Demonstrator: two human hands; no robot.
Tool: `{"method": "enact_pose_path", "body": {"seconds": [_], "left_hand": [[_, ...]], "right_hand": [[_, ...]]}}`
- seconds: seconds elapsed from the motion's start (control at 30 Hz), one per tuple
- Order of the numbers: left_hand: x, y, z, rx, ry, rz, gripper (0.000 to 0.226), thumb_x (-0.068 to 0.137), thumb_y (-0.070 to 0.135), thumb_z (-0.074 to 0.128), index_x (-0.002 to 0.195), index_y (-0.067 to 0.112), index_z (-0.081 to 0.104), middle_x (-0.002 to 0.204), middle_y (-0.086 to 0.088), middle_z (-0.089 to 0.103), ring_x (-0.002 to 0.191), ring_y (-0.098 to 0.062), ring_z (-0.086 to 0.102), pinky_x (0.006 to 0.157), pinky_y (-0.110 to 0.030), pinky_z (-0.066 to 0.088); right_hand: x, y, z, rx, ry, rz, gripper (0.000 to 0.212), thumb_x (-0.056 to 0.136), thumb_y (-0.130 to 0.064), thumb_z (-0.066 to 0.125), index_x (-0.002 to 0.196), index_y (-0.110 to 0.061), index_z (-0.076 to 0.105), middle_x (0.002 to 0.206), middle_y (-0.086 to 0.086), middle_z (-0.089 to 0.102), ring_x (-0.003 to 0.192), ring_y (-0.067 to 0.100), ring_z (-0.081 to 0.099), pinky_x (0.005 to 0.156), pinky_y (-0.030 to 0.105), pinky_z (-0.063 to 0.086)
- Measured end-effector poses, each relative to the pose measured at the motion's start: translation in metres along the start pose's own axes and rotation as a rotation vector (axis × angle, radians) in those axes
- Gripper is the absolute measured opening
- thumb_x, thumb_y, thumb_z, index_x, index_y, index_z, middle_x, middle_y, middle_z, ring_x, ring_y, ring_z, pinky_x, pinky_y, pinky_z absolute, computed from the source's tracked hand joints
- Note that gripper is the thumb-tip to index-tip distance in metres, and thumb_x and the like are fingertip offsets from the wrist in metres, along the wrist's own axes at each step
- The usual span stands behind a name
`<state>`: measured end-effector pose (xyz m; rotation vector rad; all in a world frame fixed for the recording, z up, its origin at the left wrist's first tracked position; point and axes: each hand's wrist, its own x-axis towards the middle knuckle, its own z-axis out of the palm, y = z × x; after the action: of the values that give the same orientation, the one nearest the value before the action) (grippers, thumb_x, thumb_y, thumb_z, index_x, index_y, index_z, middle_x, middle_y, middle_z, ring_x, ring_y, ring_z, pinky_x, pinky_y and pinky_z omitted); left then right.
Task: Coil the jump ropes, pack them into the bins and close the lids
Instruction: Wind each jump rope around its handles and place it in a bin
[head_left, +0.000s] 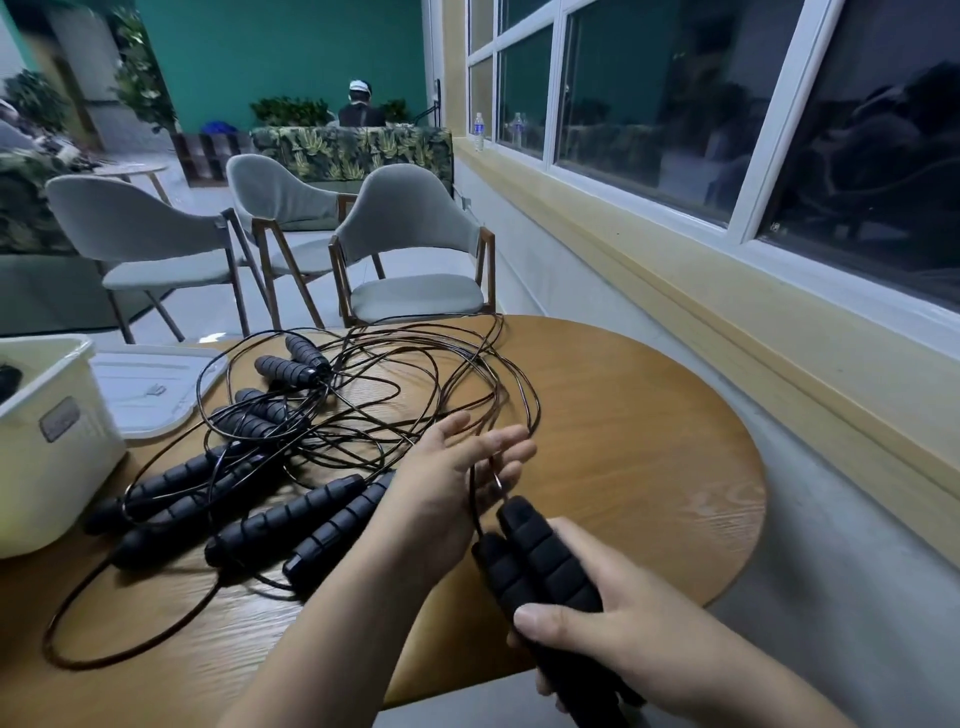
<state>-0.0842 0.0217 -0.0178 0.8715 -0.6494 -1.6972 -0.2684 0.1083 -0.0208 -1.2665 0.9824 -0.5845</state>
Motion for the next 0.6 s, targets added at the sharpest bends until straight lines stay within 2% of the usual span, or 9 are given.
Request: {"method": "enact_pose_path", "body": {"seconds": [0.1, 0.13, 0.2, 0.27, 0.33, 0.4, 0.47, 0.53, 0.6], "left_hand": [[0.007, 0.014, -0.003, -0.106, 0.004, -0.083, 0.026, 0.103, 0.0, 0.057, 0.129, -0.004, 0.055, 0.09, -0.012, 0.078, 0.067, -0.015, 0.074, 0.052, -0.016, 0.057], [0.009, 0.018, -0.005, -0.109, -0.012, -0.104, 0.021, 0.105, 0.005, 0.056, 0.124, -0.003, 0.058, 0.079, -0.005, 0.071, 0.057, -0.008, 0.064, 0.045, -0.014, 0.05], [0.012, 0.022, -0.009, -0.09, -0.039, -0.084, 0.023, 0.108, 0.011, 0.052, 0.128, 0.0, 0.057, 0.067, 0.003, 0.05, 0.046, -0.003, 0.042, 0.036, -0.013, 0.033], [0.012, 0.023, -0.01, -0.014, -0.048, -0.029, 0.033, 0.111, 0.014, 0.047, 0.136, -0.003, 0.06, 0.065, 0.006, 0.031, 0.044, -0.002, 0.027, 0.036, -0.014, 0.023], [0.009, 0.023, -0.007, 0.063, -0.057, 0.028, 0.035, 0.112, 0.012, 0.043, 0.136, -0.006, 0.061, 0.065, 0.006, 0.023, 0.045, -0.003, 0.023, 0.038, -0.015, 0.02], [0.007, 0.025, -0.004, 0.085, -0.036, 0.088, 0.032, 0.112, 0.009, 0.043, 0.131, -0.008, 0.062, 0.063, 0.005, 0.027, 0.047, -0.006, 0.031, 0.04, -0.017, 0.029], [0.006, 0.031, -0.004, 0.022, -0.018, 0.122, 0.02, 0.109, 0.004, 0.045, 0.118, -0.005, 0.06, 0.063, 0.001, 0.038, 0.051, -0.012, 0.046, 0.046, -0.023, 0.045], [0.004, 0.037, -0.007, -0.087, -0.024, 0.108, 0.006, 0.103, -0.001, 0.05, 0.102, 0.002, 0.055, 0.066, -0.004, 0.048, 0.058, -0.017, 0.06, 0.057, -0.028, 0.058], [0.004, 0.04, -0.013, -0.16, -0.013, 0.072, 0.011, 0.1, -0.001, 0.056, 0.09, 0.005, 0.054, 0.069, -0.006, 0.054, 0.067, -0.02, 0.071, 0.065, -0.029, 0.063]], "right_hand": [[-0.002, -0.003, 0.001, -0.116, -0.094, 0.018, 0.051, 0.103, -0.015, 0.074, 0.146, -0.034, 0.054, 0.118, 0.004, 0.078, 0.103, 0.014, 0.075, 0.089, 0.03, 0.056], [-0.002, -0.004, 0.0, -0.11, -0.111, 0.022, 0.05, 0.102, -0.013, 0.074, 0.145, -0.031, 0.055, 0.117, 0.008, 0.077, 0.103, 0.017, 0.074, 0.09, 0.031, 0.055], [-0.002, -0.003, -0.002, -0.033, -0.102, 0.046, 0.046, 0.1, -0.012, 0.077, 0.14, -0.029, 0.06, 0.113, 0.019, 0.074, 0.1, 0.028, 0.073, 0.091, 0.041, 0.057], [0.002, -0.001, -0.004, 0.02, -0.058, 0.065, 0.046, 0.095, -0.009, 0.08, 0.133, -0.03, 0.066, 0.105, 0.017, 0.074, 0.094, 0.035, 0.072, 0.087, 0.043, 0.059], [0.009, 0.002, -0.006, -0.016, 0.04, 0.058, 0.046, 0.083, -0.011, 0.083, 0.123, -0.03, 0.073, 0.097, 0.011, 0.074, 0.088, 0.031, 0.072, 0.081, 0.039, 0.057], [0.014, 0.003, -0.006, -0.044, 0.14, 0.041, 0.033, 0.072, -0.016, 0.082, 0.102, -0.028, 0.079, 0.085, 0.005, 0.071, 0.079, 0.022, 0.069, 0.074, 0.032, 0.053], [0.014, 0.0, -0.006, 0.018, 0.216, 0.006, 0.018, 0.067, -0.015, 0.079, 0.084, -0.02, 0.077, 0.074, 0.004, 0.067, 0.068, 0.017, 0.065, 0.064, 0.024, 0.05], [0.014, -0.004, -0.007, 0.066, 0.279, -0.042, 0.017, 0.067, -0.014, 0.079, 0.084, -0.014, 0.076, 0.073, 0.008, 0.065, 0.066, 0.017, 0.065, 0.061, 0.023, 0.05], [0.014, -0.007, -0.009, 0.019, 0.314, -0.069, 0.022, 0.07, -0.019, 0.079, 0.092, -0.014, 0.076, 0.076, 0.007, 0.065, 0.07, 0.019, 0.067, 0.066, 0.027, 0.051]]}}
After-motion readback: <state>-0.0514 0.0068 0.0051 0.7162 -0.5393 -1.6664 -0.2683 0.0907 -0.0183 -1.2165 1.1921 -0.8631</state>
